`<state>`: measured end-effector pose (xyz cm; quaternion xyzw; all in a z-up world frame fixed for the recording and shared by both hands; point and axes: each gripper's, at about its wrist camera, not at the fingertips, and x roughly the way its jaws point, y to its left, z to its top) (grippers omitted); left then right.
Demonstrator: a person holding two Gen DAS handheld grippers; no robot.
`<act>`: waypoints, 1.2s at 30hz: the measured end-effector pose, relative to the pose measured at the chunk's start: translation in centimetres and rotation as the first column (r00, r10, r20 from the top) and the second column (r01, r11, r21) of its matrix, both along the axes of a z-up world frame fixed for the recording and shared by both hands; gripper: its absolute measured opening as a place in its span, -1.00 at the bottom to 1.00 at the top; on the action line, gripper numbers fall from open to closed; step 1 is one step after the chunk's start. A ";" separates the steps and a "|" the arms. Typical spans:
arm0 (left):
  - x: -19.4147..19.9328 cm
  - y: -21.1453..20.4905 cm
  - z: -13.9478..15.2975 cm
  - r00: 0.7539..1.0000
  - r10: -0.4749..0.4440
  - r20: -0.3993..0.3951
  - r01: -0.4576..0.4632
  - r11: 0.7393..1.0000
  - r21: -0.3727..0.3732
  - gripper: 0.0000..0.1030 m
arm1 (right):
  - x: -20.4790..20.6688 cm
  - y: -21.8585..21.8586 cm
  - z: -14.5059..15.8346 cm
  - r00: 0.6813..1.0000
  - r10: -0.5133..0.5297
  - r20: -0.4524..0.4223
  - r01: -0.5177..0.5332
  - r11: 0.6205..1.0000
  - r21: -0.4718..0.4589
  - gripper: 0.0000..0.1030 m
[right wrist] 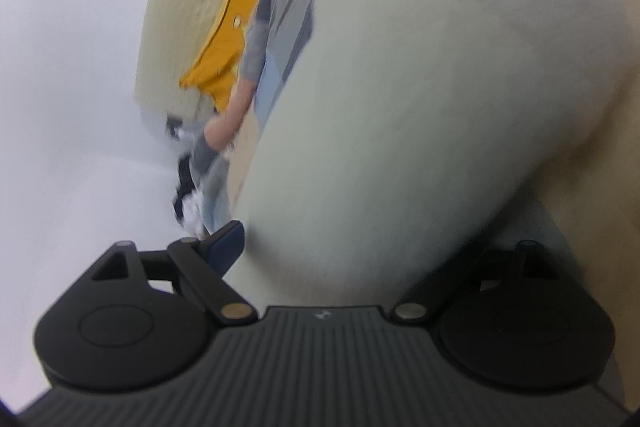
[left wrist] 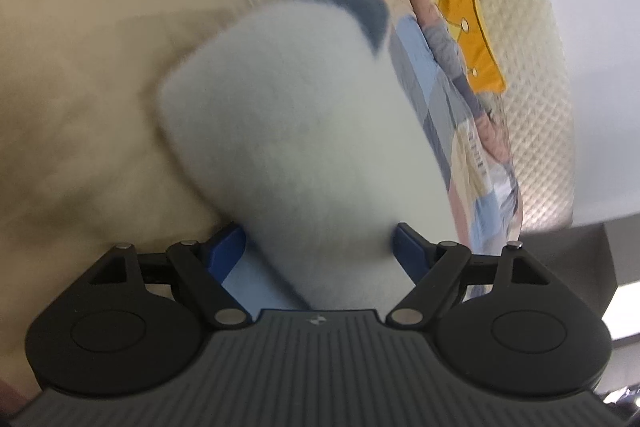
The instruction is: Fold large clothes
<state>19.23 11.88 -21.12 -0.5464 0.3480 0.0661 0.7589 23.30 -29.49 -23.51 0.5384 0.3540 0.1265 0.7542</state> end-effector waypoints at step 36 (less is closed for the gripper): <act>2.8 2.1 -1.1 0.996 0.092 -0.016 -0.092 0.996 -0.007 0.47 | -1.2 -2.1 -0.7 0.956 -0.292 -0.036 0.292 0.956 -0.016 0.74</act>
